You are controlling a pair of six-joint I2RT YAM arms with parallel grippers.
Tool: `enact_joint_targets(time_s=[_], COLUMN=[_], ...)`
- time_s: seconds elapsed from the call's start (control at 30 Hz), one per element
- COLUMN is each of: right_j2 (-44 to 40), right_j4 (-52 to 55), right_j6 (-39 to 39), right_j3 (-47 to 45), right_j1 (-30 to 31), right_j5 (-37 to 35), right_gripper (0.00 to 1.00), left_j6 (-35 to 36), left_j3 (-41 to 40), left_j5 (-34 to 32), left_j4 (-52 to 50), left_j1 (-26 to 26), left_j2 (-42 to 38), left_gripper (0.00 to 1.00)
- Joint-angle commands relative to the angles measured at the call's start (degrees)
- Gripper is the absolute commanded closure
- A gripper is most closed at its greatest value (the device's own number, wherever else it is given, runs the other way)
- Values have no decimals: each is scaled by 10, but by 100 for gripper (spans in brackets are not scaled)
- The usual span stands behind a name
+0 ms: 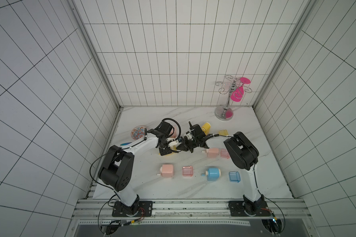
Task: Put the tray back into the pencil sharpener
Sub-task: Close the container of the pencil sharpener.
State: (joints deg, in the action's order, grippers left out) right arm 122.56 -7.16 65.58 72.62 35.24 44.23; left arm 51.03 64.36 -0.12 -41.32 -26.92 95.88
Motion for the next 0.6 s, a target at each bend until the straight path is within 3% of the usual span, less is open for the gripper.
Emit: enact_joint_targets(time_s=[0.0, 0.37, 0.57], right_j2=[-6, -2, -1], right_j4=[-11, -40, -41], right_j6=[17, 32, 33], right_j3=[18, 8, 8], right_j1=[0, 7, 6], right_j5=[-1, 9, 7], right_gripper=[100, 100, 100], left_j6=[14, 14, 14], left_j3=[16, 13, 11], left_j5=[11, 10, 10], left_j4=[0, -6, -6], left_j1=[-2, -3, -6], left_j2=[5, 8, 7], left_gripper=[28, 52, 56])
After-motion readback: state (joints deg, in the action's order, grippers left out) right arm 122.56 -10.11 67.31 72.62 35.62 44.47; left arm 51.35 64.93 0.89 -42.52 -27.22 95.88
